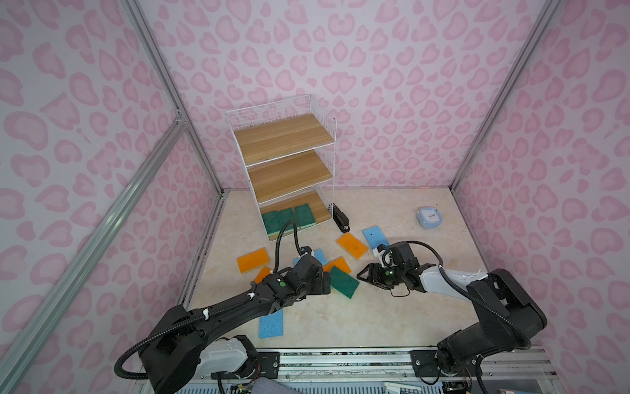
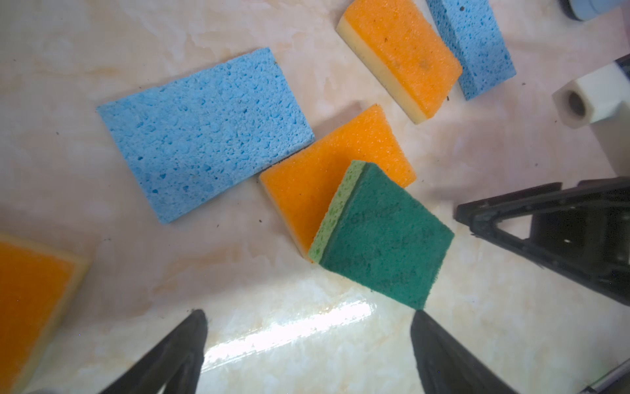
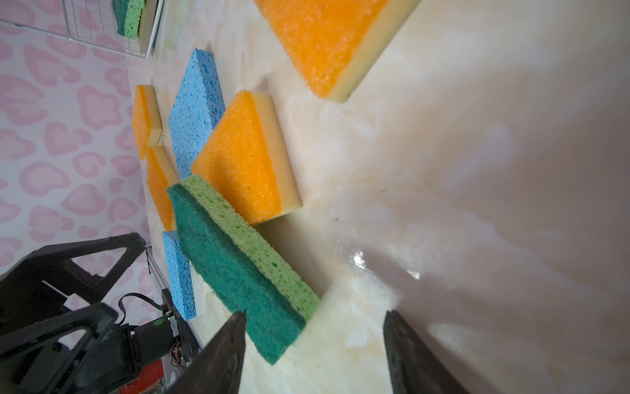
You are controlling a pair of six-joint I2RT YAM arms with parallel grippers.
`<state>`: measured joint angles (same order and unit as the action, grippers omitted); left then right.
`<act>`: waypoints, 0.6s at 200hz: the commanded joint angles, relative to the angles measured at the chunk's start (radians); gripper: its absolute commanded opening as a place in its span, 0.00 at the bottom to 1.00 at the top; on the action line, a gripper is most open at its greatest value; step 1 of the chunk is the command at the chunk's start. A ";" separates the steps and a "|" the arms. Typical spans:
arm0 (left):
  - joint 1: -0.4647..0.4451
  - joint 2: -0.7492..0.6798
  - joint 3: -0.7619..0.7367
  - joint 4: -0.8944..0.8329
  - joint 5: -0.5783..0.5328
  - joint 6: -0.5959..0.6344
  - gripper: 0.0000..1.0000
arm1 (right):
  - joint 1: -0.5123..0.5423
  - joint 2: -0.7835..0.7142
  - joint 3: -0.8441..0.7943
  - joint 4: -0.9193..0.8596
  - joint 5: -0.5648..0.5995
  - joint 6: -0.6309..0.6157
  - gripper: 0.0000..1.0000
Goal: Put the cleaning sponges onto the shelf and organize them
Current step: 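Close the right gripper on the green sponge and open the left gripper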
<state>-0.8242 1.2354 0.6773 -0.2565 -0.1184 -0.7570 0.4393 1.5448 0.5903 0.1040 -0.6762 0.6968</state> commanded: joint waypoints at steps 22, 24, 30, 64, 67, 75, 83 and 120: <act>0.032 -0.023 -0.028 0.057 0.042 -0.031 0.95 | 0.043 0.029 -0.031 0.138 -0.045 0.036 0.60; 0.034 -0.025 -0.028 0.059 0.044 -0.031 0.95 | 0.046 0.029 -0.032 0.141 -0.046 0.037 0.59; 0.040 -0.028 -0.032 0.061 0.048 -0.033 0.95 | 0.054 0.033 -0.035 0.150 -0.046 0.043 0.58; 0.064 -0.058 -0.042 0.047 0.054 -0.030 0.95 | 0.065 0.033 -0.052 0.186 -0.045 0.075 0.46; 0.067 -0.061 -0.043 0.046 0.054 -0.030 0.95 | 0.064 0.031 -0.053 0.187 -0.043 0.076 0.45; 0.072 -0.068 -0.046 0.041 0.055 -0.027 0.95 | 0.065 0.026 -0.055 0.189 -0.035 0.078 0.42; 0.077 -0.075 -0.049 0.039 0.056 -0.026 0.95 | 0.065 0.021 -0.057 0.189 -0.029 0.078 0.41; 0.099 -0.107 -0.058 0.022 0.064 -0.020 0.95 | 0.068 0.047 -0.058 0.246 -0.027 0.114 0.36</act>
<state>-0.7349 1.1469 0.6250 -0.2314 -0.0666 -0.7830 0.5030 1.5726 0.5404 0.2790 -0.7052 0.7769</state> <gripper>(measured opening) 0.947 0.359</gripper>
